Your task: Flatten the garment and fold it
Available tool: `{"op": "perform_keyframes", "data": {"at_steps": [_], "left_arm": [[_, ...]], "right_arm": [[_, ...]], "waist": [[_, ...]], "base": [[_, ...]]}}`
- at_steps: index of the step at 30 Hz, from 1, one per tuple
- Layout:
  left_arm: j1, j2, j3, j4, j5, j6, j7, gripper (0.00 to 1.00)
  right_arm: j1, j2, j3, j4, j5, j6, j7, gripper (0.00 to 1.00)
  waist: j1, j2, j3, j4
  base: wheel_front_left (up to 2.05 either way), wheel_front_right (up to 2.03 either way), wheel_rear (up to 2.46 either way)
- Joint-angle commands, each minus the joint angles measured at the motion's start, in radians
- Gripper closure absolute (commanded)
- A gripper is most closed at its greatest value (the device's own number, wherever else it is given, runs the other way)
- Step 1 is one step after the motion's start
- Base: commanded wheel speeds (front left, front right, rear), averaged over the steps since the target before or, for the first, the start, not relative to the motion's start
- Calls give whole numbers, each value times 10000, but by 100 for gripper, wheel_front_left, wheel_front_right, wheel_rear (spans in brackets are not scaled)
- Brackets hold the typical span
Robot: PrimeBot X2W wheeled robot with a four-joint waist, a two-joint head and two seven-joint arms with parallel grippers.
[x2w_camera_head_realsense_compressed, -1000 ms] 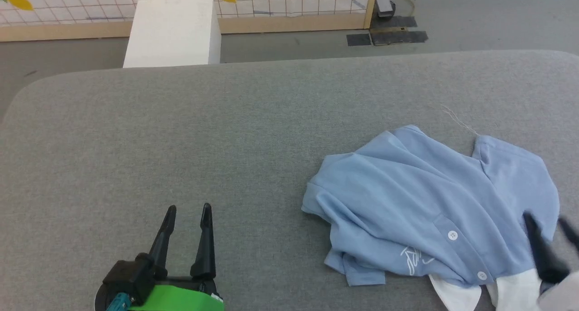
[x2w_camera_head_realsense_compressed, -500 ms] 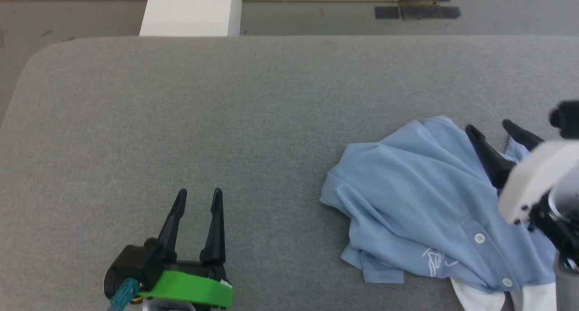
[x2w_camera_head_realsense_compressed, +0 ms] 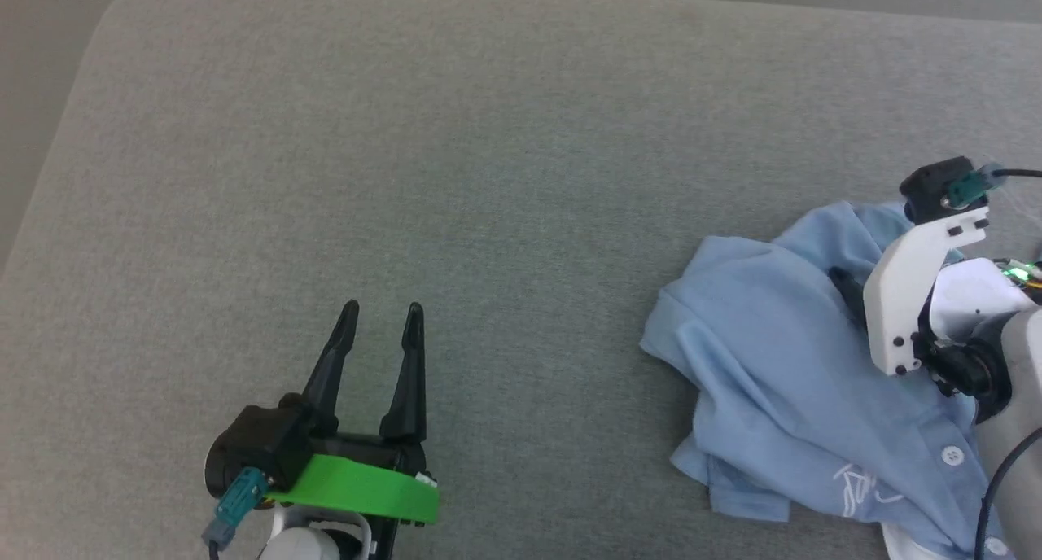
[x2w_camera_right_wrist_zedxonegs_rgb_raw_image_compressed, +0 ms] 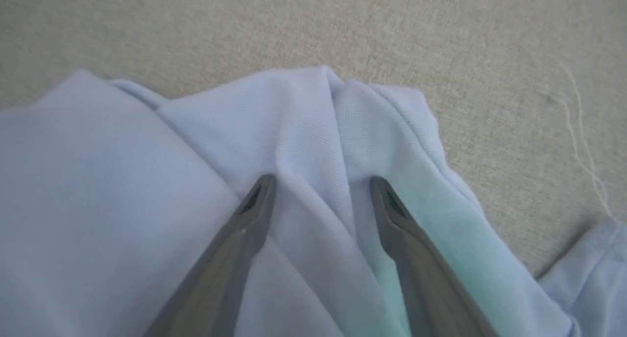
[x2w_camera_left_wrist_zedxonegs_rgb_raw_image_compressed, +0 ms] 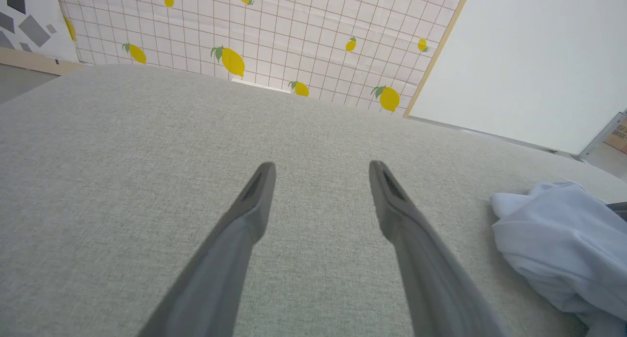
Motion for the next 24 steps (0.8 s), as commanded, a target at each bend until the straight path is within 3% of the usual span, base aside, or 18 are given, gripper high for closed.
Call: {"op": "perform_keyframes", "data": {"at_steps": [1,3,4,5,6,7,12,17,24], "left_arm": [[-207,-26,-27,34,-78,42,-36,0],[-243,-26,-52,36,-107,46,-36,0],[-259,-26,-57,36,-124,52,-36,0],[-281,-26,-60,35,-144,59,-36,0],[-297,-26,-63,37,-155,64,-36,0],[-312,-26,-67,44,-165,73,-36,0],[-296,-26,-64,96,-237,135,-36,0],[-201,-26,-125,67,-327,201,-36,0],[-323,-26,-290,44,-407,191,-36,0]], "right_arm": [[-172,-11,72,295,-72,-15,-117,0],[-196,24,187,808,-156,-15,-164,0],[-202,55,246,1008,-160,-15,-179,36],[-239,107,260,1206,-146,-15,-266,36],[-281,131,261,1338,-158,-15,-345,89],[-355,113,355,1453,-182,-15,-400,100],[-980,-77,605,1290,59,-15,-868,100],[-1959,-27,234,697,534,-15,-1345,100],[-2957,-241,-651,754,-178,-15,-1968,100]], "waist": [[-1,0,298,323],[-1,0,345,392],[-1,0,363,414],[-1,0,380,432],[-1,0,387,444],[-1,0,379,454],[-1,0,168,450],[-1,0,29,460],[-1,0,321,838]], "base": [[0,0,0],[0,0,0],[0,0,0],[0,0,0],[0,0,0],[0,0,0],[0,0,0],[0,0,0],[0,0,0]]}}
